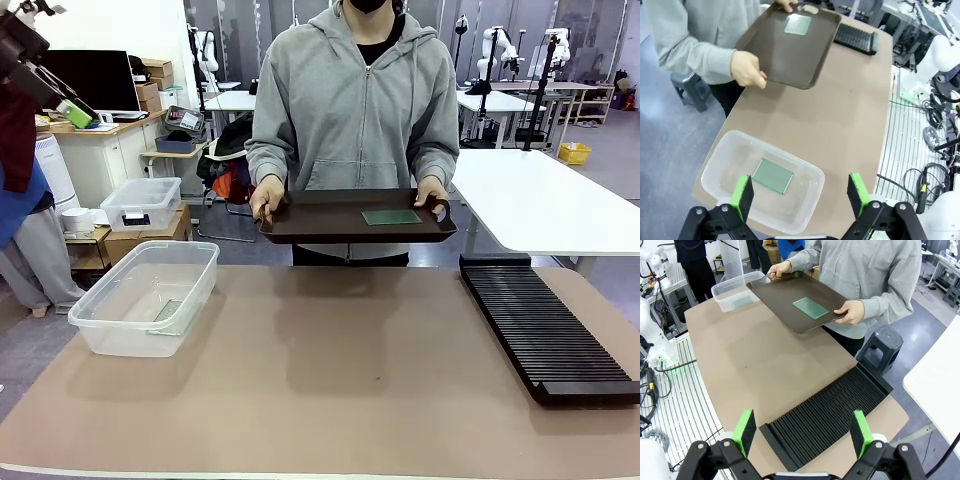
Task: Sort PCBs into racks and boxes based on the side picked up.
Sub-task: If the short side of the Blank PCB is picked up, insert it into the PCB Rack ; if the long side is picked up, place it in the Organizing box.
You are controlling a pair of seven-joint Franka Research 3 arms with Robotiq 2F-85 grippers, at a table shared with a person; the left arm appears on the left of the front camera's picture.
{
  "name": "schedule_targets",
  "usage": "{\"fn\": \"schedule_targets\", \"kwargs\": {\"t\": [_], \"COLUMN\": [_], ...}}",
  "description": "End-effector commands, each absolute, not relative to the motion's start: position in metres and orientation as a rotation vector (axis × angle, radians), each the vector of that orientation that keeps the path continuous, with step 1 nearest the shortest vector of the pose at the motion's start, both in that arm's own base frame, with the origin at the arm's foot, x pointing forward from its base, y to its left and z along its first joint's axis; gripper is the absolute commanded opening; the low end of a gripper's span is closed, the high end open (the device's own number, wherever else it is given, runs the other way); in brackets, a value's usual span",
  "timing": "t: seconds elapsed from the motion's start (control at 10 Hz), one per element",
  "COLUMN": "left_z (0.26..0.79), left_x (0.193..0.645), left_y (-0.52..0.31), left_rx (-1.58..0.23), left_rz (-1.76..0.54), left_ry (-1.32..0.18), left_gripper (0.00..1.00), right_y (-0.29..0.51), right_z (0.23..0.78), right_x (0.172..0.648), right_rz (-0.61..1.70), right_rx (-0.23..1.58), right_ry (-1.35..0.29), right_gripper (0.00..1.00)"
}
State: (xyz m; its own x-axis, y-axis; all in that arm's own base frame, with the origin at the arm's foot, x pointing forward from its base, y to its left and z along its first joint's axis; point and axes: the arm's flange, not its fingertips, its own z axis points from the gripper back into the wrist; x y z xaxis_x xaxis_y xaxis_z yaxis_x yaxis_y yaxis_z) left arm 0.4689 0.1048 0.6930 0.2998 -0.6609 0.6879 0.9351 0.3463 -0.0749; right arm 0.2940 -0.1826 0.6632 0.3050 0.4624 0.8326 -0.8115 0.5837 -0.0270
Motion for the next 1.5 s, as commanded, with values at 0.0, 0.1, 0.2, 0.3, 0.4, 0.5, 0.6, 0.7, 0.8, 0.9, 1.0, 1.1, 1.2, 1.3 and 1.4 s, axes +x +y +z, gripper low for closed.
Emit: {"fn": "schedule_targets", "kwargs": {"t": [0.0,0.1,0.2,0.3,0.4,0.5,0.6,0.7,0.8,0.9,1.0,1.1,1.2,1.3,1.4], "left_z": [0.7021,0.7065,0.7086,0.7094,0.7070,0.7079,0.7079,0.7079,0.7079,0.7079,0.7079,0.7079,0.7079,0.7079,0.7079], "left_x": [0.4712,0.4694,0.4679,0.4669,0.4662,0.4644,0.4644,0.4644,0.4644,0.4644,0.4644,0.4644,0.4644,0.4644,0.4644], "left_y": [0.1216,0.1265,0.1277,0.1273,0.1255,0.1238,0.1238,0.1238,0.1238,0.1238,0.1238,0.1238,0.1238,0.1238,0.1238], "left_rx": [-0.603,-0.616,-0.619,-0.608,-0.581,-0.593,-0.593,-0.593,-0.593,-0.593,-0.593,-0.593,-0.593,-0.593,-0.593], "left_rz": [-1.193,-1.212,-1.208,-1.188,-1.175,-1.189,-1.189,-1.189,-1.189,-1.189,-1.189,-1.189,-1.189,-1.189,-1.189], "left_ry": [-0.657,-0.670,-0.682,-0.688,-0.681,-0.666,-0.666,-0.666,-0.666,-0.666,-0.666,-0.666,-0.666,-0.666,-0.666], "left_gripper": [1.00,1.00,1.00,1.00,1.00,1.00,1.00,1.00,1.00,1.00,1.00,1.00,1.00,1.00,1.00], "right_y": [-0.1825,-0.1825,-0.1825,-0.1825,-0.1825,-0.1825,-0.1825,-0.1825,-0.1825,-0.1825,-0.1825,-0.1825,-0.1825,-0.1825,-0.1825], "right_z": [0.6620,0.6620,0.6620,0.6620,0.6620,0.6620,0.6620,0.6620,0.6620,0.6620,0.6620,0.6620,0.6620,0.6620,0.6620], "right_x": [0.2936,0.2936,0.2936,0.2936,0.2936,0.2936,0.2936,0.2936,0.2936,0.2936,0.2936,0.2936,0.2936,0.2936,0.2936], "right_rz": [0.883,0.883,0.883,0.883,0.883,0.883,0.883,0.883,0.883,0.883,0.883,0.883,0.883,0.883,0.883], "right_rx": [0.443,0.443,0.443,0.443,0.443,0.443,0.443,0.443,0.443,0.443,0.443,0.443,0.443,0.443,0.443], "right_ry": [-0.921,-0.921,-0.921,-0.921,-0.921,-0.921,-0.921,-0.921,-0.921,-0.921,-0.921,-0.921,-0.921,-0.921,-0.921], "right_gripper": [1.00,1.00,1.00,1.00,1.00,1.00,1.00,1.00,1.00,1.00,1.00,1.00,1.00,1.00,1.00]}}
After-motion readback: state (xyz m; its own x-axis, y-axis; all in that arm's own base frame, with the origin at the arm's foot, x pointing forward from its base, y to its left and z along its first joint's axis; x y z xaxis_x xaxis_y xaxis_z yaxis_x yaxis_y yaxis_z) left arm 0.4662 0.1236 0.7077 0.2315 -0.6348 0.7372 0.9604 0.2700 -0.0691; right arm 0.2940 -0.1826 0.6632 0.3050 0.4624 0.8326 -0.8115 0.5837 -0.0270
